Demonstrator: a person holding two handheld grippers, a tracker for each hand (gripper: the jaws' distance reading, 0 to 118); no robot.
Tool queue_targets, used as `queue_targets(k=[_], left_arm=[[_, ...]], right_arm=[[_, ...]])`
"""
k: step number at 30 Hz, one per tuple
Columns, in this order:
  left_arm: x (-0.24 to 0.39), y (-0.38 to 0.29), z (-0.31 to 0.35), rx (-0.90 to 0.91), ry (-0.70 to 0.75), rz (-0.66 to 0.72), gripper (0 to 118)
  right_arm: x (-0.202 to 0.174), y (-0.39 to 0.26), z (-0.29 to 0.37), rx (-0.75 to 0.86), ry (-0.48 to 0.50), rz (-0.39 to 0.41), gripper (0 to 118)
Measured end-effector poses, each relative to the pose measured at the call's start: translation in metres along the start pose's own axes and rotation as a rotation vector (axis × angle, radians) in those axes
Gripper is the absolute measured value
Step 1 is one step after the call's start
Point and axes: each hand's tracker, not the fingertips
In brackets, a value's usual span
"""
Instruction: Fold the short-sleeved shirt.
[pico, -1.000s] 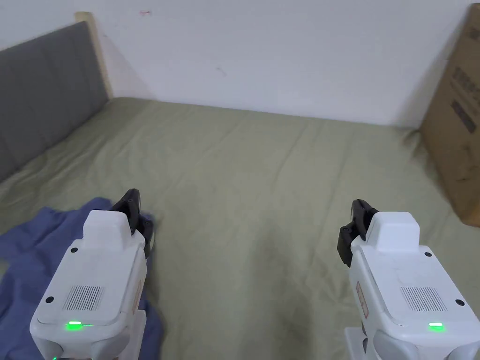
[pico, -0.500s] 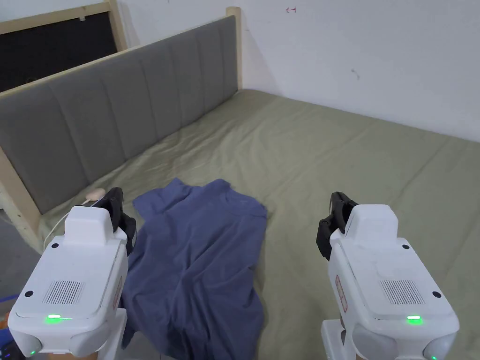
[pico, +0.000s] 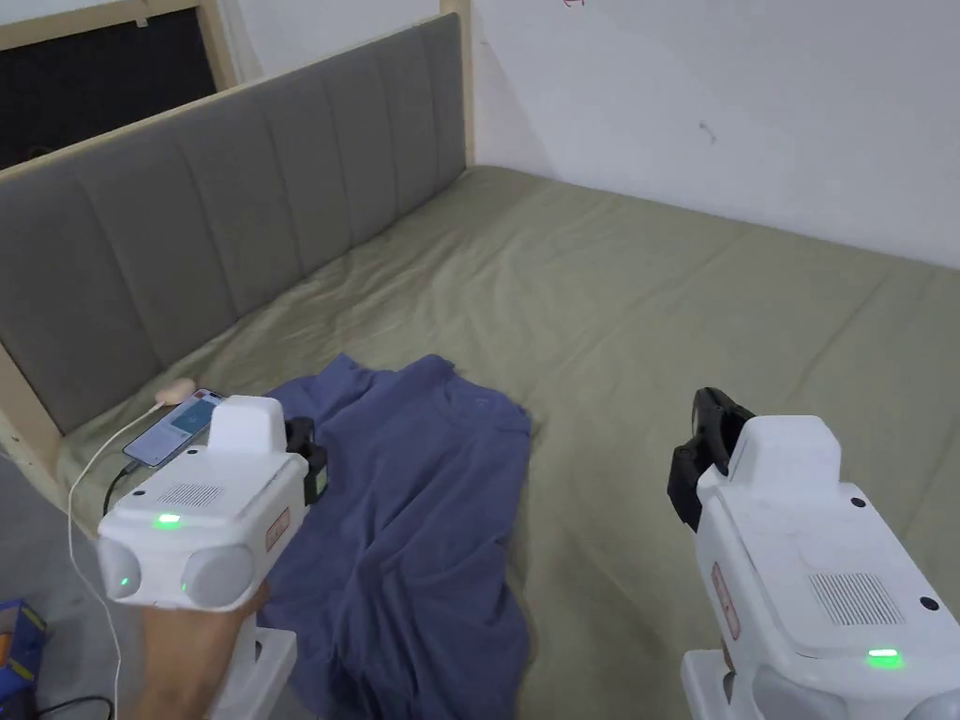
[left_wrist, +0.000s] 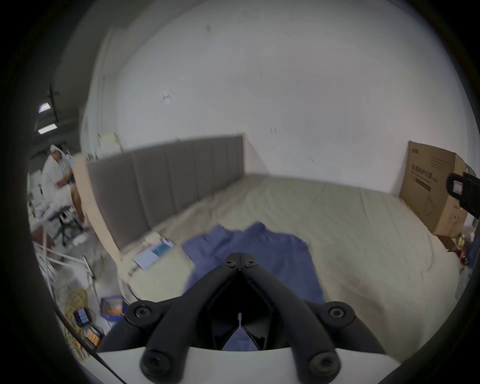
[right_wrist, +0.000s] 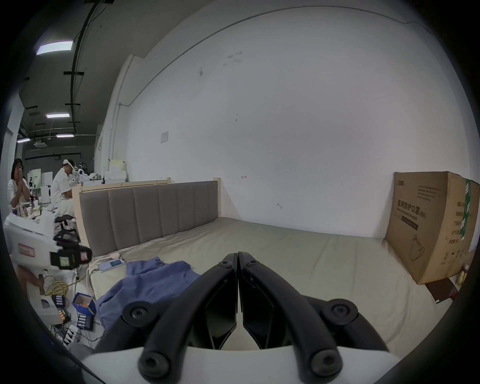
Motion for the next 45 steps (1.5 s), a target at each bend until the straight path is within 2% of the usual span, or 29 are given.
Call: queue_targets(k=[4, 6, 7, 8, 9, 10, 11, 12, 14, 16, 17, 19, 21, 23, 25, 26, 28, 32, 36, 39, 45], left_arm=[[0.013, -0.008, -0.062, -0.174, -0.045, 0.011, 0], [0.022, -0.017, -0.087, -0.237, -0.047, -0.009, 12], [0.025, -0.02, -0.1, -0.284, -0.047, -0.018, 28], [0.028, -0.025, -0.109, -0.328, -0.057, -0.02, 66], [0.031, -0.03, -0.122, -0.37, -0.058, -0.019, 94], [0.035, -0.035, -0.132, -0.42, -0.04, -0.026, 112], [0.038, -0.041, -0.138, -0.436, -0.028, -0.028, 118], [0.04, -0.045, -0.142, -0.407, -0.024, -0.02, 118], [0.044, -0.053, -0.155, -0.466, 0.003, -0.02, 117], [0.046, -0.063, -0.167, -0.527, 0.012, -0.02, 111], [0.046, -0.07, -0.174, -0.556, 0.009, -0.017, 98], [0.046, -0.08, -0.183, -0.604, 0.005, -0.007, 65], [0.046, -0.085, -0.179, -0.63, -0.021, 0.023, 52], [0.05, -0.081, -0.172, -0.592, -0.015, 0.02, 24], [0.051, -0.08, -0.17, -0.582, -0.018, -0.02, 21], [0.051, -0.079, -0.169, -0.579, -0.02, -0.047, 14], [0.048, -0.072, -0.158, -0.559, -0.042, -0.037, 11], [0.048, -0.042, -0.124, -0.437, -0.144, 0.07, 10], [0.073, 0.004, -0.083, -0.314, -0.265, 0.12, 9], [0.114, 0.044, -0.053, -0.223, -0.33, -0.017, 9], [0.211, 0.111, -0.002, -0.083, -0.51, -0.16, 9]], right_arm=[[0.018, -0.005, -0.005, -0.02, -0.039, 0.006, 0], [0.026, -0.009, -0.008, -0.03, -0.058, 0.012, 0], [0.03, -0.01, -0.01, -0.037, -0.066, 0.013, 0], [0.034, -0.012, -0.011, -0.041, -0.075, 0.014, 0], [0.038, -0.014, -0.012, -0.047, -0.083, 0.016, 0], [0.042, -0.016, -0.013, -0.055, -0.093, 0.018, 0], [0.045, -0.018, -0.014, -0.062, -0.101, 0.019, 0], [0.049, -0.02, -0.015, -0.069, -0.108, 0.02, 0], [0.055, -0.025, -0.016, -0.081, -0.124, 0.019, 0], [0.061, -0.03, -0.016, -0.096, -0.135, 0.015, 0], [0.064, -0.032, -0.016, -0.103, -0.139, 0.014, 0], [0.068, -0.036, -0.015, -0.116, -0.147, 0.008, 0], [0.074, -0.039, -0.014, -0.126, -0.155, 0.005, 0], [0.078, -0.04, -0.011, -0.131, -0.162, 0.002, 0], [0.084, -0.04, -0.009, -0.134, -0.167, -0.002, 0], [0.086, -0.039, -0.007, -0.134, -0.169, -0.003, 0], [0.091, -0.037, -0.001, -0.126, -0.177, -0.008, 0], [0.103, -0.031, 0.013, -0.101, -0.191, -0.024, 0], [0.116, -0.023, 0.032, -0.072, -0.212, -0.028, 0], [0.129, -0.018, 0.051, -0.048, -0.235, -0.043, 0], [0.159, -0.008, 0.094, 0.002, -0.304, -0.045, 0]])
